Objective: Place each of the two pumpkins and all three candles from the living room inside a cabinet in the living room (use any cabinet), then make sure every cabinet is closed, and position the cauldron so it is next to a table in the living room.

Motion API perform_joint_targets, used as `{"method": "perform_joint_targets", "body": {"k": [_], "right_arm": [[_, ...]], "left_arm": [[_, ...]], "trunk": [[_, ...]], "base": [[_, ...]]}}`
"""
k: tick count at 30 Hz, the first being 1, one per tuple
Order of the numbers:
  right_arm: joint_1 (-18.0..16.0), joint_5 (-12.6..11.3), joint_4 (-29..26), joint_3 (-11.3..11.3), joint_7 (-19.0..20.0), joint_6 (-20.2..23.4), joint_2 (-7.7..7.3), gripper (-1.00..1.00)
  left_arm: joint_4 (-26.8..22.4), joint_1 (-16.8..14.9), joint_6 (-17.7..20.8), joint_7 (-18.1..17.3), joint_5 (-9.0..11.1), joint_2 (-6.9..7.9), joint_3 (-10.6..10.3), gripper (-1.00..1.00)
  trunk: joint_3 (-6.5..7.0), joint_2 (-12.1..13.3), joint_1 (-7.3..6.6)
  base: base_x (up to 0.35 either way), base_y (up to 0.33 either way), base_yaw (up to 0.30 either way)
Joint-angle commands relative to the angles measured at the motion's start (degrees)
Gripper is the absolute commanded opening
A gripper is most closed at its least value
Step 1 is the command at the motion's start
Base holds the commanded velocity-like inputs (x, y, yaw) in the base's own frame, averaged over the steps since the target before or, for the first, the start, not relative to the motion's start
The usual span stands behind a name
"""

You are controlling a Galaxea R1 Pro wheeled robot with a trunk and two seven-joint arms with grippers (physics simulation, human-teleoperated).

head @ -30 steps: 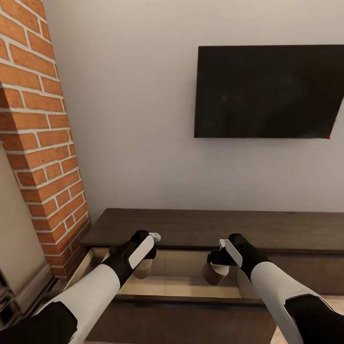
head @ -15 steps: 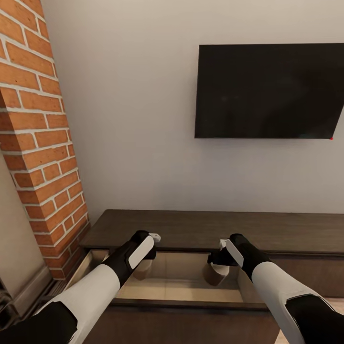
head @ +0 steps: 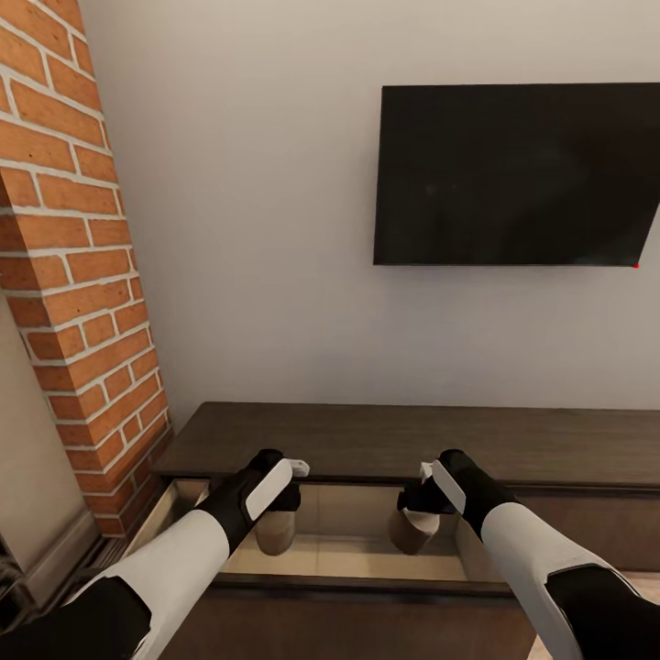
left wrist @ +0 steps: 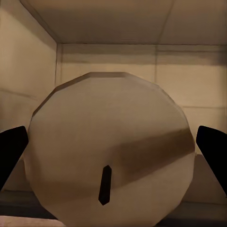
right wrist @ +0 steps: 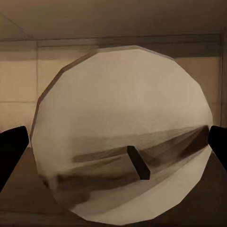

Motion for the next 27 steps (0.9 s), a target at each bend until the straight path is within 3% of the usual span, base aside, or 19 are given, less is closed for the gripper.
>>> {"method": "perform_joint_targets", "body": {"k": [1,8,24,27], "right_arm": [[-0.04,-0.61,-0.10,0.44,-0.49,1.01,-0.06,-1.00],[-0.08,-0.54,-0.11,0.40,-1.30,3.22,-0.04,-1.00],[-0.09,-0.62,-0.11,0.38,-1.34,3.59,0.04,-1.00],[-0.09,-0.62,-0.11,0.38,-1.29,3.68,0.04,-1.00]], "left_arm": [[-0.02,-0.06,0.35,0.52,0.56,0.03,-0.31,-1.00],[0.05,-0.06,0.83,0.53,0.62,0.04,-0.32,-1.00],[0.07,-0.06,0.96,0.50,0.57,0.03,-0.32,-1.00],[0.12,-0.06,2.45,0.54,0.66,0.06,-0.29,-1.00]], "trunk": [[-0.06,-0.03,-0.01],[-0.06,-0.03,-0.01],[-0.06,-0.03,-0.01],[-0.06,-0.03,-0.01]], "base": [[0.000,0.000,0.000],[0.024,0.000,0.000],[0.119,0.000,0.000],[0.018,0.000,0.000]]}}
